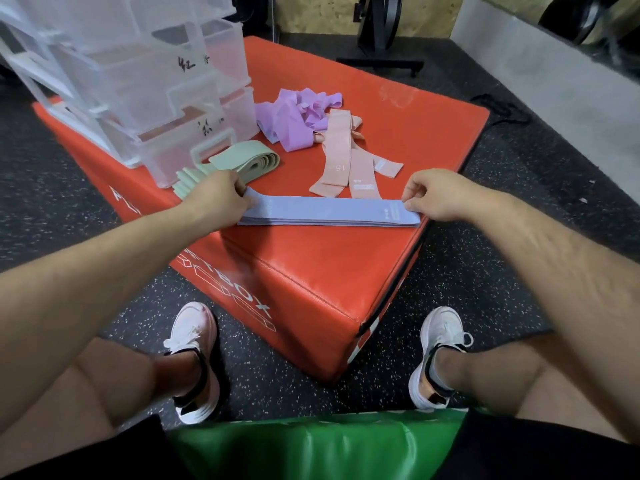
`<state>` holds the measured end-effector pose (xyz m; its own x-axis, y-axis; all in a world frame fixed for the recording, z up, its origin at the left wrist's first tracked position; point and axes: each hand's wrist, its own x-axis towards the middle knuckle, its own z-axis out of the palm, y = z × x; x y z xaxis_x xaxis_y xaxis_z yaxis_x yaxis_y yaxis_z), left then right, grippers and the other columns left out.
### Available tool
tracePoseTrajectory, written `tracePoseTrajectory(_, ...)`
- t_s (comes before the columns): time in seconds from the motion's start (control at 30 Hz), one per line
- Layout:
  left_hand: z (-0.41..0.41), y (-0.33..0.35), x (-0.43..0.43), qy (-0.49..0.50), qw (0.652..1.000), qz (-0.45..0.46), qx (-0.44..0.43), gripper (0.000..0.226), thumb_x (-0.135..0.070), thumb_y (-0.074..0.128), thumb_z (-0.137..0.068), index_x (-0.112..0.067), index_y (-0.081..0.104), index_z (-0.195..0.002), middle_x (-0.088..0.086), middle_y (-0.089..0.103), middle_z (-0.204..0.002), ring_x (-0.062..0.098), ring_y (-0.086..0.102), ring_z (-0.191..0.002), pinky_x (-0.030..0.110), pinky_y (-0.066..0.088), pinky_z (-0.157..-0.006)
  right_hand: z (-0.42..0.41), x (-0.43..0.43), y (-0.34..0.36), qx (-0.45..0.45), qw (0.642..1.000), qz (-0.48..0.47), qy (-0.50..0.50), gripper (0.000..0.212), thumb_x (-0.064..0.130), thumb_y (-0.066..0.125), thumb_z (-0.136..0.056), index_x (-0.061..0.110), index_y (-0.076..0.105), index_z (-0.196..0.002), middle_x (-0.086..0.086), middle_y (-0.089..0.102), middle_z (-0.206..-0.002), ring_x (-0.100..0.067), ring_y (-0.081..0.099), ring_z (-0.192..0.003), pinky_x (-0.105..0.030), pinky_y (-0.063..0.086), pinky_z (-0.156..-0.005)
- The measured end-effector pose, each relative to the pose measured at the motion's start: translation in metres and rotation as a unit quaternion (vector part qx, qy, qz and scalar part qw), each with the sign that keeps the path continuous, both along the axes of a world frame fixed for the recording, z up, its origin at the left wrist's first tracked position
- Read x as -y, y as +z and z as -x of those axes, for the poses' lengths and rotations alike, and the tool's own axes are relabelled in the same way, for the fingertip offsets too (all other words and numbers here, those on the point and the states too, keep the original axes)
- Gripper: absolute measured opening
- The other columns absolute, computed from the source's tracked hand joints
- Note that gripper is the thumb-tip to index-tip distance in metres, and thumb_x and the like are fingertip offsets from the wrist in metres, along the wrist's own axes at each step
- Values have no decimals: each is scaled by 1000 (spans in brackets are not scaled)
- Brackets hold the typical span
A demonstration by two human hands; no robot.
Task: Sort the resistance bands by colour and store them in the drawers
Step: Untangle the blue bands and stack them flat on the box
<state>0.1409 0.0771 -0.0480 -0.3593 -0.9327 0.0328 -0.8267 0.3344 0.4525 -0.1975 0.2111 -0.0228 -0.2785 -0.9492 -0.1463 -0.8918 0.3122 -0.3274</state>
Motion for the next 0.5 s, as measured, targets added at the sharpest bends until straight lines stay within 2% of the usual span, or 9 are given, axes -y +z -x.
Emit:
tracePoseTrajectory(0.07, 0, -4, -1, -6, 1000, 7, -11, 22, -24, 71, -84, -9, 56, -92, 10, 63, -87, 33, 59, -83, 37, 45, -69, 0, 0, -3, -2, 1000, 4, -1, 5, 16, 66, -90, 21, 68, -90, 11, 61, -85, -10, 57, -76, -23, 38, -58)
tracePoseTrajectory(0.17, 1, -10, -5, -39, 998, 47, -30, 30, -16, 71, -81, -15, 45, -96, 14, 52, -99, 33, 52, -83, 39, 45, -74, 0, 0, -4, -20, 1000, 16, 4, 5, 18, 68, -87, 22, 70, -86, 7, 61, -91, -14, 59, -82, -28, 43, -66)
tracePoseTrajectory(0.23, 1, -12, -7, -67, 990, 120, -4, 27, -8, 69, -76, -12, 50, -95, 16, 47, -104, 35, 49, -89, 44, 45, -83, 1, 0, -2, -42, 999, 23, 10, 5, 21, 69, -86, 26, 71, -85, 4, 55, -101, -17, 58, -89, -32, 47, -76)
tracePoseTrajectory(0.33, 4, -11, -8, -121, 974, 183, 48, 18, -3, 64, -77, -9, 62, -94, 15, 53, -101, 37, 49, -93, 44, 42, -85, -1, -2, 3, -44, 997, 31, 46, 6, 29, 72, -81, 32, 70, -86, 7, 50, -102, -16, 56, -95, -36, 50, -89)
tracePoseTrajectory(0.4, 6, -9, -12, -154, 969, 186, 56, 16, -8, 64, -80, -13, 66, -95, 10, 58, -103, 36, 51, -96, 40, 41, -83, -4, -4, 4, -58, 993, 15, 97, 18, 42, 76, -78, 36, 71, -93, 10, 51, -103, -16, 50, -101, -37, 46, -93)
tracePoseTrajectory(0.5, 8, -9, -17, -180, 961, 200, 70, 17, -39, 69, -85, -27, 65, -97, -2, 58, -105, 27, 51, -103, 38, 36, -86, -8, -6, 2, -94, 986, -5, 141, 33, 51, 78, -77, 37, 70, -105, 12, 55, -110, -15, 44, -108, -39, 43, -98)
